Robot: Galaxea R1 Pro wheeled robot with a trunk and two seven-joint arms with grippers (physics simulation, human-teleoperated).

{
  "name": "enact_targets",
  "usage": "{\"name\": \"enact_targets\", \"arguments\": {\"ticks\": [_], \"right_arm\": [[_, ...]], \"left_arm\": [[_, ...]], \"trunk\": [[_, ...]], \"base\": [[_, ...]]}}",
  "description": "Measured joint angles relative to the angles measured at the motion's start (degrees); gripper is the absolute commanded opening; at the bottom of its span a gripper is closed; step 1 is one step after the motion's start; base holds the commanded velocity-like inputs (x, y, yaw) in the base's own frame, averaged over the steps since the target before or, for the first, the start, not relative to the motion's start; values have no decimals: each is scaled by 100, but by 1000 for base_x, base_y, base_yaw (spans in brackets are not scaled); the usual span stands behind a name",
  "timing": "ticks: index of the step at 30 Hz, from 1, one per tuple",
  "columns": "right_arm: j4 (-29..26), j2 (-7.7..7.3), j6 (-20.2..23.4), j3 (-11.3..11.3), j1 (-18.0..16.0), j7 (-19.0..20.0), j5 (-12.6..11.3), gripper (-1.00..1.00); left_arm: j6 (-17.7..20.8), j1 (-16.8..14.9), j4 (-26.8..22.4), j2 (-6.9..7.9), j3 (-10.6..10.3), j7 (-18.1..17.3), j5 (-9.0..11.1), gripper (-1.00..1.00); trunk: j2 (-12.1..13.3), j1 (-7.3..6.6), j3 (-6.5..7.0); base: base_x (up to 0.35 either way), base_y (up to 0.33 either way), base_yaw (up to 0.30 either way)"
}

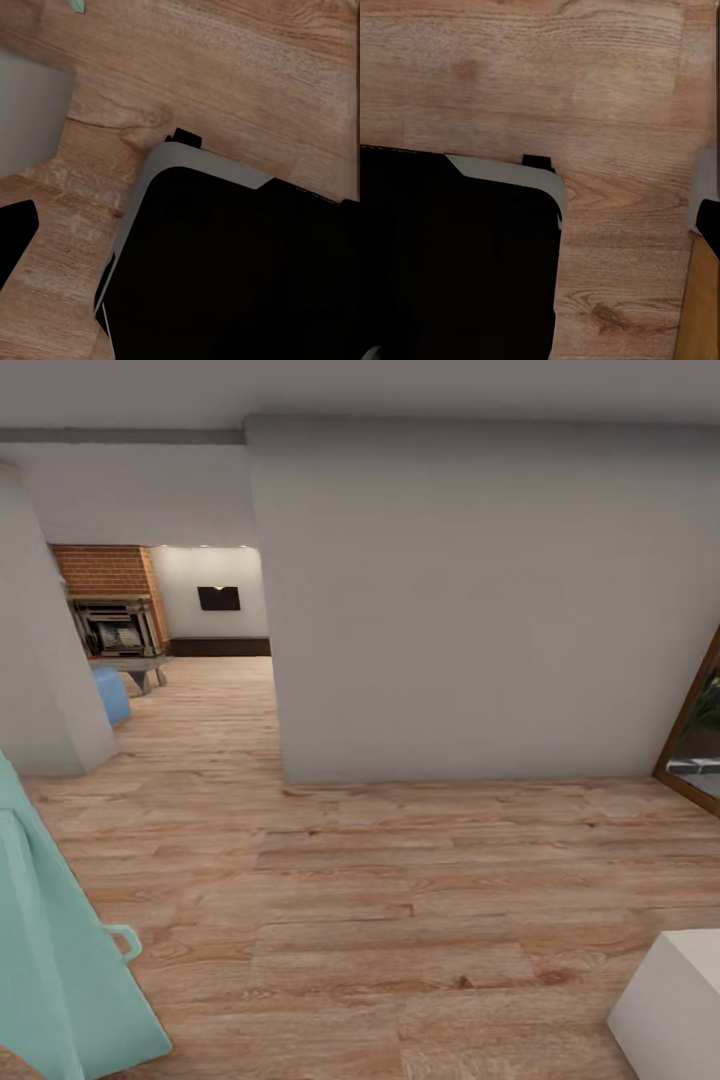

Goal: Move the two storage containers from the living room to the garage. In the garage, place one container on the floor and stack the other container on top of it (either order is fine).

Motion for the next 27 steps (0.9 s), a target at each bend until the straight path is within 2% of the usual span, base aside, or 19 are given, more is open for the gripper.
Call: {"name": "enact_targets", "arguments": {"ticks": [15,21,27], "right_arm": [[12,10,47,3,4,58,-27,100],[13,-5,14,6,5,67,-28,100],[8,-13,9,6,3,68,-16,100]], "left_arm": [[3,0,-35,16,8,0,-11,100],[61,-15,-317,144,2,4,-29,100],[139,-17,-413,173,0,4,-25,100]], "trunk": [[-1,0,0],[0,0,0],[0,0,0]], "base": [[323,0,0],[323,0,0],[323,0,0]]}}
